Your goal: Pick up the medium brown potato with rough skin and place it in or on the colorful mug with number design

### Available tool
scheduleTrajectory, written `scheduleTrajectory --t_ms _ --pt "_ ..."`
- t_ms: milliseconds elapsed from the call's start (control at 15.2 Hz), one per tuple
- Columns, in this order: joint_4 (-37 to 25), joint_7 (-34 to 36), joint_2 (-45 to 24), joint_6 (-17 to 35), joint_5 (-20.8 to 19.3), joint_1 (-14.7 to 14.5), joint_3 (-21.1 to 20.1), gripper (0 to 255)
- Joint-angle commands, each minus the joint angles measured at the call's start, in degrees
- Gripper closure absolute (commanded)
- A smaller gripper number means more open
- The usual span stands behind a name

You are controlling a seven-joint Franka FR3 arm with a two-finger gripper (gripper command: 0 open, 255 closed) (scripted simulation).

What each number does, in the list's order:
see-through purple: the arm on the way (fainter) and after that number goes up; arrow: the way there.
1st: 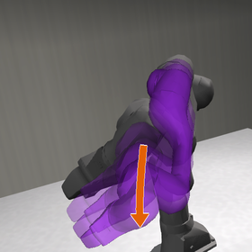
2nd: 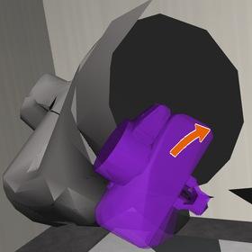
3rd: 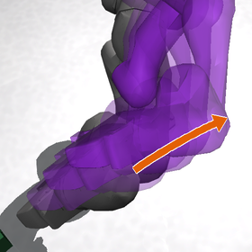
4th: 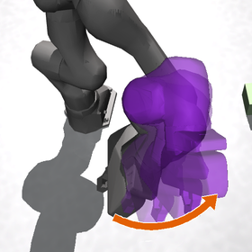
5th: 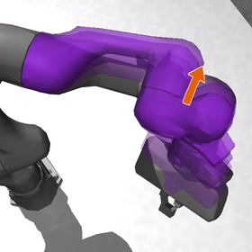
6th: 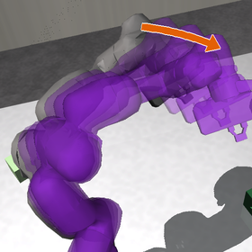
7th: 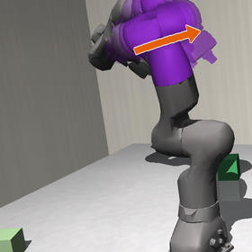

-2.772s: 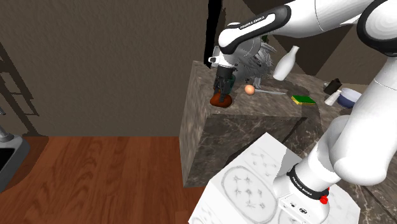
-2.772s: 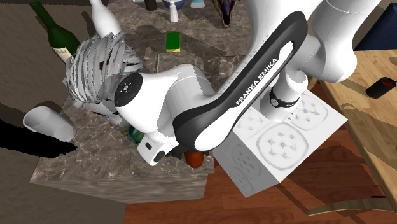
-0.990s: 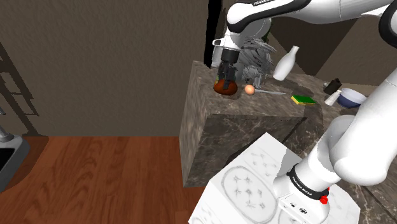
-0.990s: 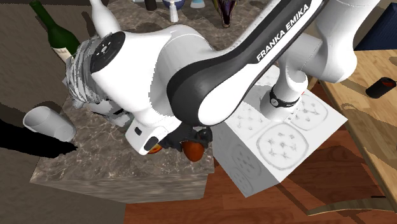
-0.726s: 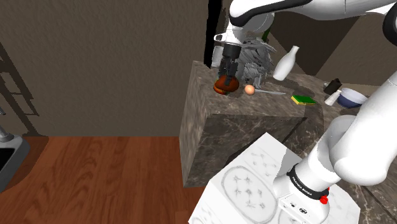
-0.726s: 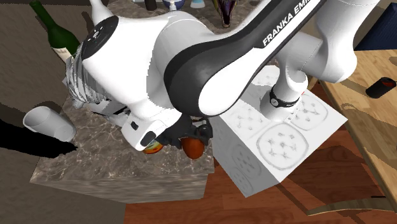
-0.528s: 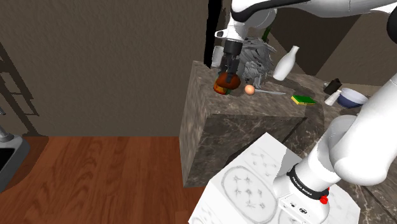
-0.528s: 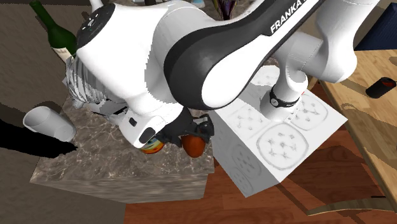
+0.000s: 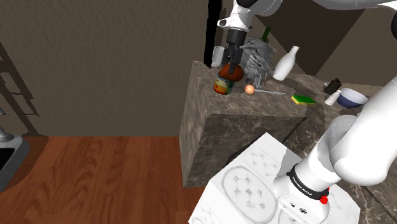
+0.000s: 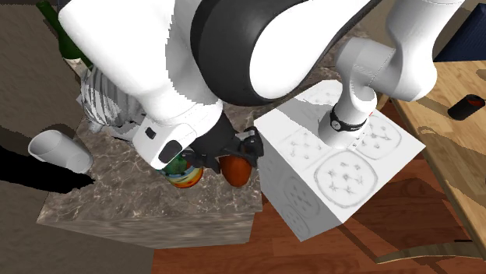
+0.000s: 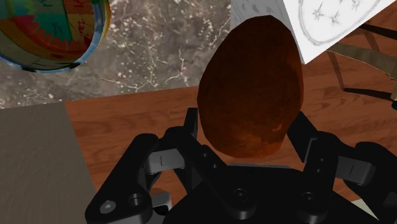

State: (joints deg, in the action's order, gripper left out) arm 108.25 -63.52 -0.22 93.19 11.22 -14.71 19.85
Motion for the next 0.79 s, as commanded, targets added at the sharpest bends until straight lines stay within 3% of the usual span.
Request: scheduleTrajectory --t_ms 0,330,726 --pt "-1.4 0.2 0.2 -1.6 -0.1 0.0 0.0 255" --pt "-10.7 -4.7 -7.0 -5.1 1.2 2.9 2.4 255" --pt "-27.8 -11.5 -19.9 -11.7 4.4 9.0 4.6 255"
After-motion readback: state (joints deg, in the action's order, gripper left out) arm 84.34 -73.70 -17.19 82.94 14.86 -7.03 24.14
